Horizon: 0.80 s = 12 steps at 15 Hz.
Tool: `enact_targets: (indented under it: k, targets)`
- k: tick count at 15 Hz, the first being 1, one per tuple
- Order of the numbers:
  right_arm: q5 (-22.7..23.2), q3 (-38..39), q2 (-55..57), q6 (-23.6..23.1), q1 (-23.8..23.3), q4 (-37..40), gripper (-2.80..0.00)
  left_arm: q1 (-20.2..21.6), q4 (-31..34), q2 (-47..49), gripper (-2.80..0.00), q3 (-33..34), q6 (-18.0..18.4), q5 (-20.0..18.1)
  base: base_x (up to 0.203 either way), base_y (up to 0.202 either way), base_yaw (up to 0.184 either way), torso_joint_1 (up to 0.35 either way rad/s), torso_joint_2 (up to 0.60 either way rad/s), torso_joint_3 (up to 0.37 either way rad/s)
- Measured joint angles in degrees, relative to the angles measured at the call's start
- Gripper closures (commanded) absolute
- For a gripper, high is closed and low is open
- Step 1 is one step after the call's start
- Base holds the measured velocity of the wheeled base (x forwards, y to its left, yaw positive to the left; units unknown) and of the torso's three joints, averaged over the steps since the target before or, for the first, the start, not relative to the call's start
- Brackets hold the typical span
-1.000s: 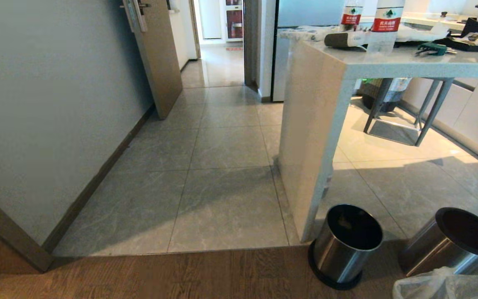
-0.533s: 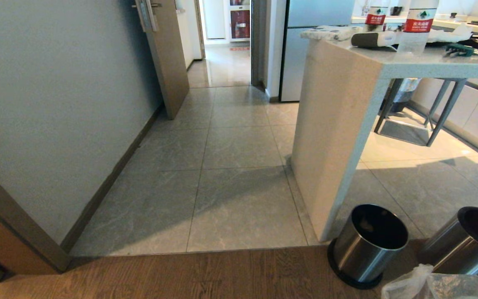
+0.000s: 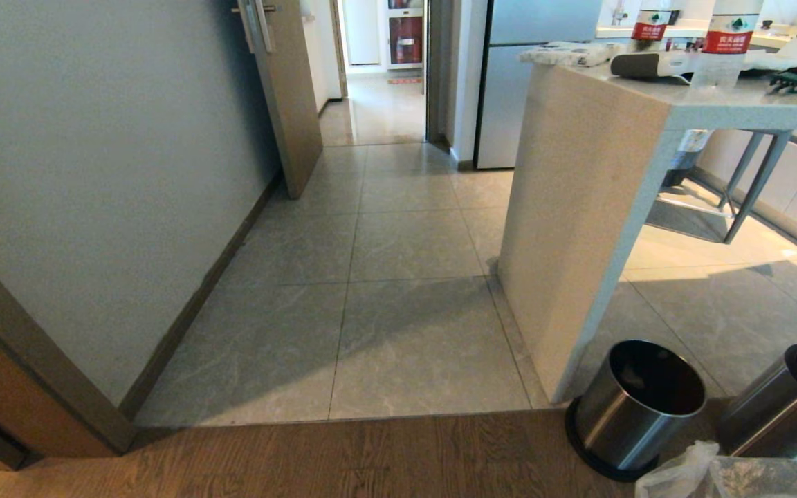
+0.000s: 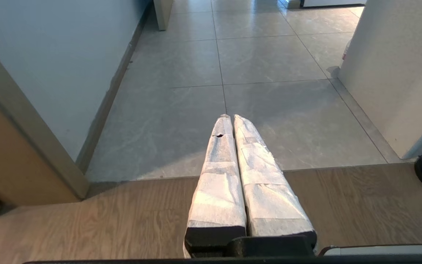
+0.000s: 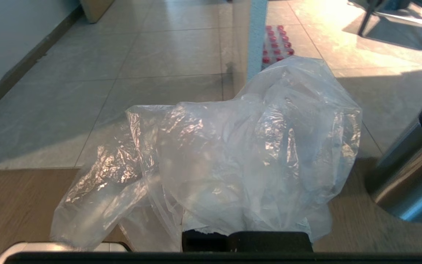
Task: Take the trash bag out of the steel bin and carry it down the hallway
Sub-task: Put the trash bag at the door
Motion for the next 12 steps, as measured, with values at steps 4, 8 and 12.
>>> enact_targets:
  k: [4, 8, 12]
  targets:
    - [0.0, 0.0, 0.0, 0.0, 0.0, 0.0, 0.00, -0.1, 0.0, 0.0, 0.00, 0.0, -0.1, 0.0, 0.022, 0.000, -0.001, 0.001, 0.00, 0.001]
    - [0.0, 0.0, 0.0, 0.0, 0.0, 0.0, 0.00, -0.1, 0.0, 0.0, 0.00, 0.0, -0.1, 0.0, 0.186, 0.000, 0.002, 0.000, 0.00, 0.002]
    - [0.0, 0.0, 0.0, 0.0, 0.0, 0.0, 0.00, -0.1, 0.0, 0.0, 0.00, 0.0, -0.1, 0.0, 0.193, 0.000, 0.000, 0.001, 0.00, 0.003]
